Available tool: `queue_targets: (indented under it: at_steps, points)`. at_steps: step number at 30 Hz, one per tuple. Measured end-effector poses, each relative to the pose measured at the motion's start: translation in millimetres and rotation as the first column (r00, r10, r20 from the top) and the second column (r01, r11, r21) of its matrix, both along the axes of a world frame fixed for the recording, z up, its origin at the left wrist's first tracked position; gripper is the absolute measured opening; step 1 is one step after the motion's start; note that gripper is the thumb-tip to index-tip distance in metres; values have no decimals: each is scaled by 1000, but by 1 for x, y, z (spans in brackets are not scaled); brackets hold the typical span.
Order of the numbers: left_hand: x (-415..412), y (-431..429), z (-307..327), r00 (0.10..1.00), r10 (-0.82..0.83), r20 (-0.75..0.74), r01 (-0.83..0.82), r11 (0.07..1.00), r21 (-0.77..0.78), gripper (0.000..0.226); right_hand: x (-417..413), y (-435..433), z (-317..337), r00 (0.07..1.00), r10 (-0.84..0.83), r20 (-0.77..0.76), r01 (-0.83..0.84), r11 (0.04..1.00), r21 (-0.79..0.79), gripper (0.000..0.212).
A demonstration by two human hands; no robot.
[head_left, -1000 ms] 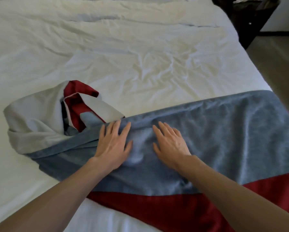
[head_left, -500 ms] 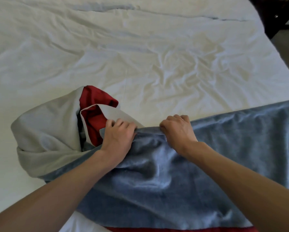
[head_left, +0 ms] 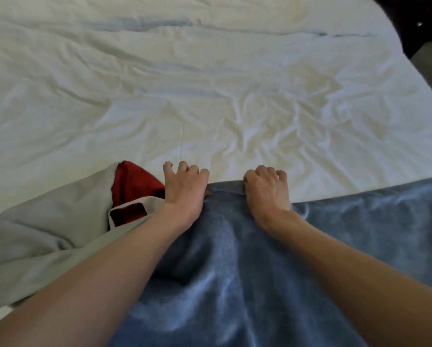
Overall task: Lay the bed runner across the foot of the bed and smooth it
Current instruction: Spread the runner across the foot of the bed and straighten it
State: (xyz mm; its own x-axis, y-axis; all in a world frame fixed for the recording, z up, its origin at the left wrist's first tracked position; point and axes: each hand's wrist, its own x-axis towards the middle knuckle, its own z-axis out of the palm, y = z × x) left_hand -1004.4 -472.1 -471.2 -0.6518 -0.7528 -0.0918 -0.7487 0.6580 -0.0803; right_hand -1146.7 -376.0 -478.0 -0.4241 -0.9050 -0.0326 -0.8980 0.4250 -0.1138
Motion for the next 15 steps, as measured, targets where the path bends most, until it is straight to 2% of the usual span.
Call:
queue_targets:
  at_steps: [2, 5, 10, 15]
  points:
    - [3, 1, -16, 995, 9, 103, -12, 1000, 27, 13, 10, 7, -25, 995, -20, 94, 13, 997, 81, 30]
    - [15, 2, -33, 996, 20, 92, -24, 999, 32, 20, 26, 21, -56, 982, -20, 186, -19, 978, 206, 59]
    - [24, 9, -40, 992, -124, -1, 124, 992, -19, 19, 26, 19, -62, 989, -36, 141, 16, 990, 138, 57]
    - [36, 24, -35, 983, -159, -97, 152, 985, -78, 27, 45, 35, -48, 990, 26, 141, -28, 1000, 11, 53]
